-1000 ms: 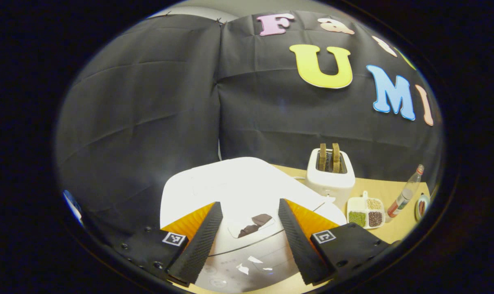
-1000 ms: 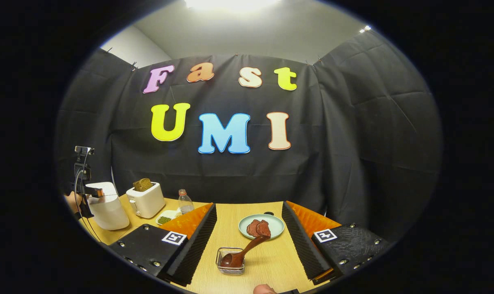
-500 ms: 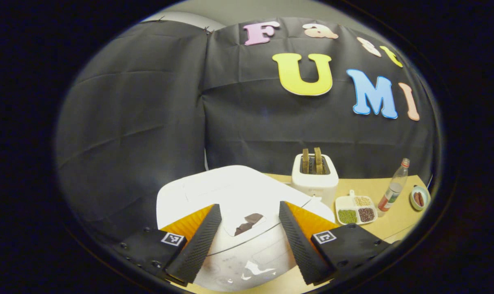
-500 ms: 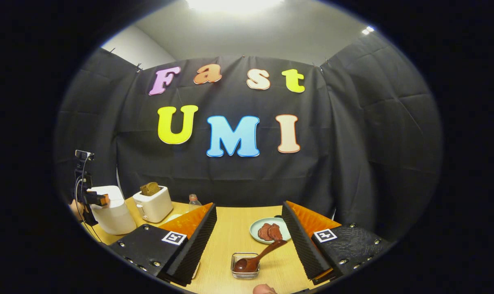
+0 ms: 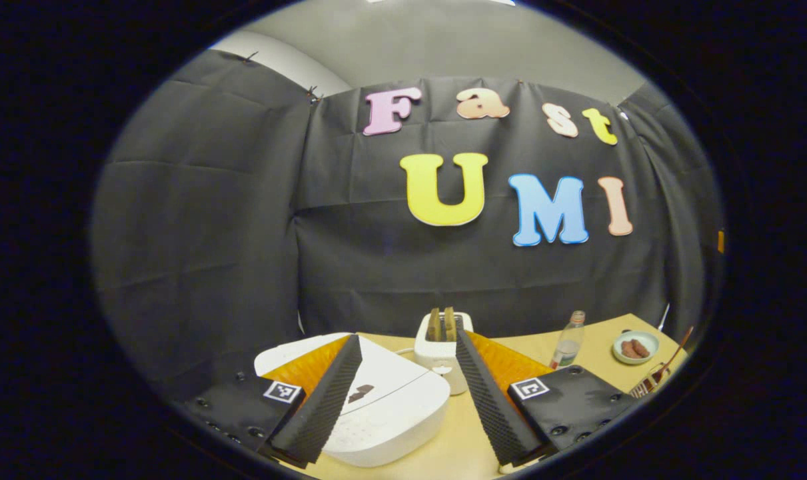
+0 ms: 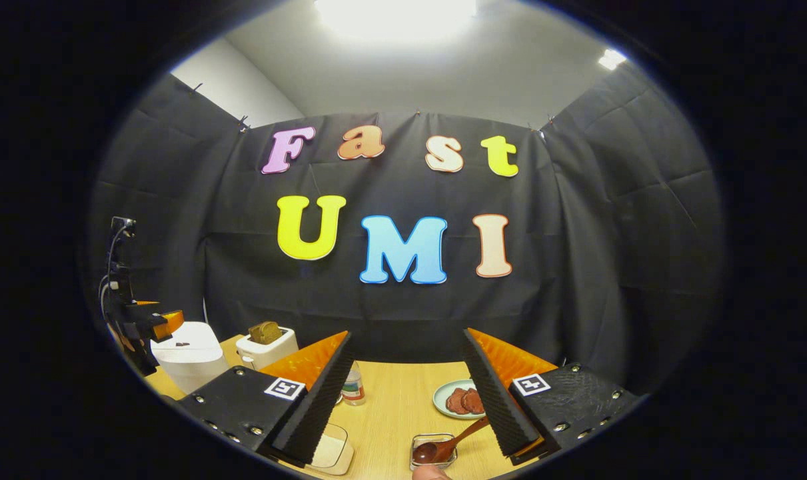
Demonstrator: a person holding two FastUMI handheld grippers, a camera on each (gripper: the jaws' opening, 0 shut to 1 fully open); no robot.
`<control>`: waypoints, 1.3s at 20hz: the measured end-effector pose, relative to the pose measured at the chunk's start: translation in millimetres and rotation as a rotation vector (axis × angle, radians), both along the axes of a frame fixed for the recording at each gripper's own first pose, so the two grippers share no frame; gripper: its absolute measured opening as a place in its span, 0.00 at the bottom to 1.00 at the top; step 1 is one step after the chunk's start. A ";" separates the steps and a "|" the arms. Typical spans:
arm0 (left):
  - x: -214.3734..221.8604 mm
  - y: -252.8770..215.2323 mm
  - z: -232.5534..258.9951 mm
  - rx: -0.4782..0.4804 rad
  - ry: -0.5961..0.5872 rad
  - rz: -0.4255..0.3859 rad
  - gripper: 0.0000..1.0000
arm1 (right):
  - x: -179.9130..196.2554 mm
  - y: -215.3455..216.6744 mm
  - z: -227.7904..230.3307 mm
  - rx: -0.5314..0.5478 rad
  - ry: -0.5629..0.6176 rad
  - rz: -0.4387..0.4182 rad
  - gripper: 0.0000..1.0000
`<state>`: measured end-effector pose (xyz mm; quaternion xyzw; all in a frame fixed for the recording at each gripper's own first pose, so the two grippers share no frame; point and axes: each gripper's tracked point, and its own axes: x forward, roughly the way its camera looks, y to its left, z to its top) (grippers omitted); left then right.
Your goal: Close the left gripper, press the button to open the rice cooker; take a wooden spoon from the chopstick holder with the right hand, scoop a spoonful of rice and pour it into the rice cooker, then put the wooden spoon back into the chopstick holder.
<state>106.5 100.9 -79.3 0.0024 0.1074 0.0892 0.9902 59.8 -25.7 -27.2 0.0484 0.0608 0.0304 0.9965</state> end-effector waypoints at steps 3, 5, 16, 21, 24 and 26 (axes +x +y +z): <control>-21.2 -22.3 19.2 -0.044 -0.031 -0.033 0.98 | -3.0 5.3 9.0 -0.034 -0.038 -0.035 0.98; -39.2 -34.3 31.6 -0.051 -0.056 -0.048 0.96 | -8.9 15.9 12.2 -0.031 -0.056 -0.037 0.98; -107.0 -43.1 62.3 -0.015 -0.153 -0.060 0.98 | -24.7 43.4 -0.2 0.057 -0.023 -0.009 0.98; -103.8 -56.0 71.6 -0.008 -0.169 -0.093 0.97 | -24.2 41.8 0.0 0.053 -0.024 -0.005 0.97; -101.9 -58.4 74.5 -0.011 -0.178 -0.105 0.98 | -24.5 43.1 -0.3 0.052 -0.022 -0.002 0.97; -107.8 -58.6 76.7 -0.011 -0.191 -0.106 0.98 | -25.0 44.9 0.2 0.054 -0.022 0.003 0.97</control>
